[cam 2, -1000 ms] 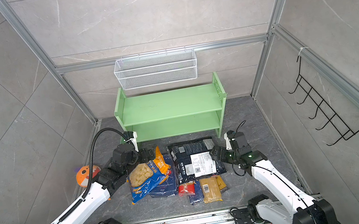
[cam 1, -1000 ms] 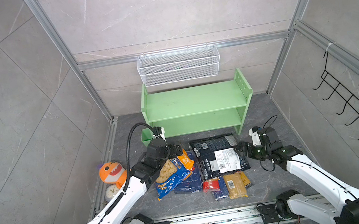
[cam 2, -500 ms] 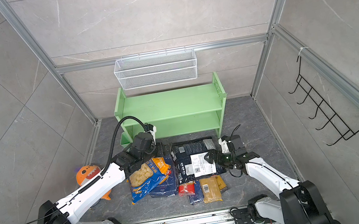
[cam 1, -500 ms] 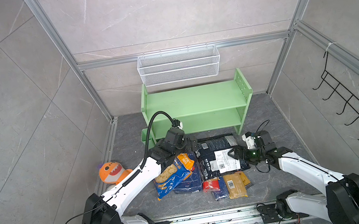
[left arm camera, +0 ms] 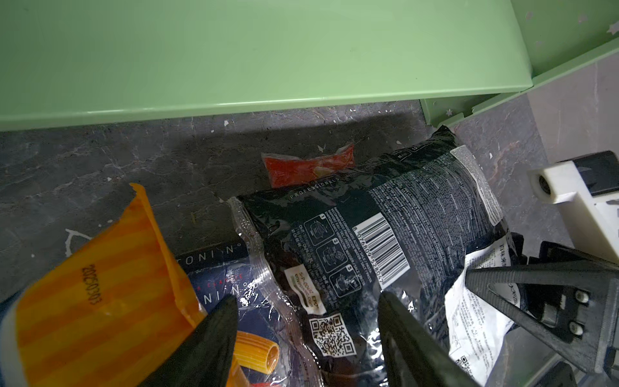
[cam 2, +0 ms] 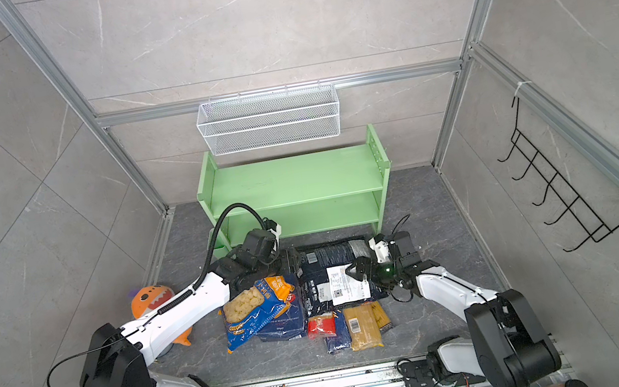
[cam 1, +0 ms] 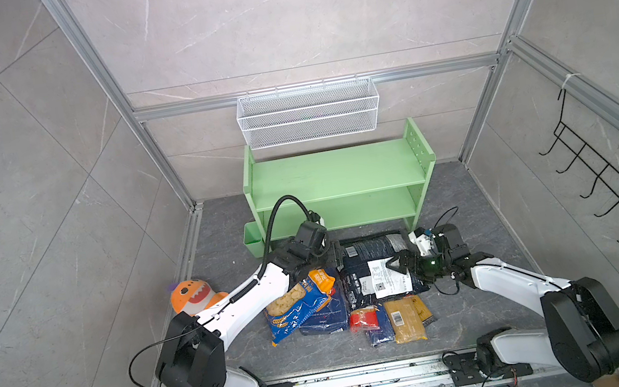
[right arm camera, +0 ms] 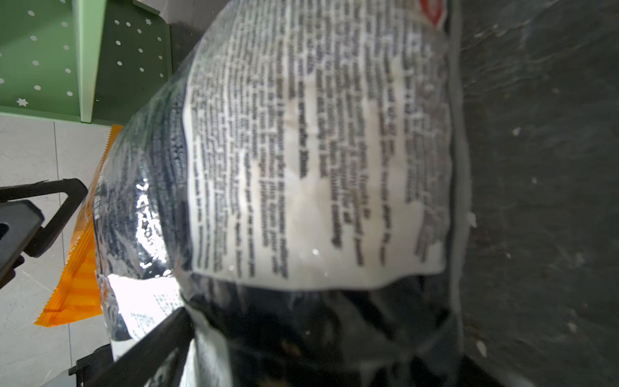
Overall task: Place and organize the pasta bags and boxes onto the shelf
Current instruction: 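Reach the right gripper to the black pasta bag while the left arm advances, then close the right gripper on the black bag's edge and lift it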
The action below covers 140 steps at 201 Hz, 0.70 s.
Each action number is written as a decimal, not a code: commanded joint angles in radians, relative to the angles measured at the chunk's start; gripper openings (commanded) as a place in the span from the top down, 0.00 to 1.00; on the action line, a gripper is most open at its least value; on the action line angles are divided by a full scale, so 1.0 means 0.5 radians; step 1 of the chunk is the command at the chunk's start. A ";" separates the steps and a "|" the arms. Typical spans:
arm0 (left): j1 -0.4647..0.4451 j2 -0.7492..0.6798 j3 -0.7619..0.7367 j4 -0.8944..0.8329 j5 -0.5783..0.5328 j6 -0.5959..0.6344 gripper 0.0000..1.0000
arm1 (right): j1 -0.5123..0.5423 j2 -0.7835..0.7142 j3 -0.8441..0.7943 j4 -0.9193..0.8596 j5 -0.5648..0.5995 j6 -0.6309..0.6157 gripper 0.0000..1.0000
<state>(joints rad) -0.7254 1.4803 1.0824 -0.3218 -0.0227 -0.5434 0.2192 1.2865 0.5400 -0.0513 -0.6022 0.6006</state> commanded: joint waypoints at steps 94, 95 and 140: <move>-0.051 0.185 -0.060 0.154 0.155 -0.118 0.40 | 0.026 -0.109 0.022 0.047 -0.334 0.048 0.15; -0.052 0.187 -0.060 0.156 0.157 -0.120 0.40 | 0.027 -0.105 0.022 0.050 -0.338 0.051 0.14; -0.094 0.239 -0.036 0.184 0.202 -0.135 0.44 | 0.027 0.063 -0.011 0.252 -0.429 0.122 0.13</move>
<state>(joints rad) -0.7532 1.5791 1.0615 -0.2340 0.0368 -0.5892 0.2192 1.2861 0.5396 -0.0299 -0.7067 0.6270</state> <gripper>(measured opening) 0.566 0.900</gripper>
